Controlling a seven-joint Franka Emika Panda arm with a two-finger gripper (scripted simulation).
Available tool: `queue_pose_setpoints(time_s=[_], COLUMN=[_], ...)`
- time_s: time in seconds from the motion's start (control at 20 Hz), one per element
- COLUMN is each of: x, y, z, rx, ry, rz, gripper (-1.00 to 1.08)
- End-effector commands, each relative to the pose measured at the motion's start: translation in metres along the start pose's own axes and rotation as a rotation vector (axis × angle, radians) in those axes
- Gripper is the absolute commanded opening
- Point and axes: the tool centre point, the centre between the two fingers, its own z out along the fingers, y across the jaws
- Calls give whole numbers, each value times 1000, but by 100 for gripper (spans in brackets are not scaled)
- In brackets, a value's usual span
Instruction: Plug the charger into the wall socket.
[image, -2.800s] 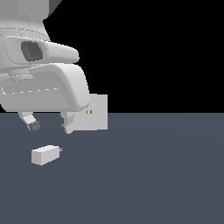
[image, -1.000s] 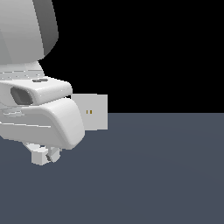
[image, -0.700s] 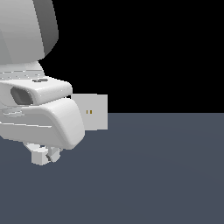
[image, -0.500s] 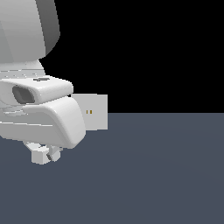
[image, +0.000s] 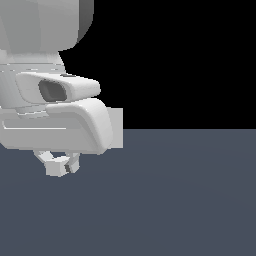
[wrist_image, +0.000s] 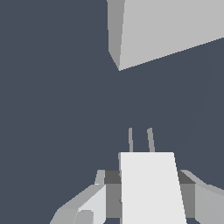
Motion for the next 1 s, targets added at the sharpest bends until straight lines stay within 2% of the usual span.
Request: queue_pose_setpoints(time_s=[0.0,0.95], x=[4,39], y=[7,47], z=[-6,-44], rx=[15,107], ry=[2,5], rz=[-38,-283], gripper=[-100,-100])
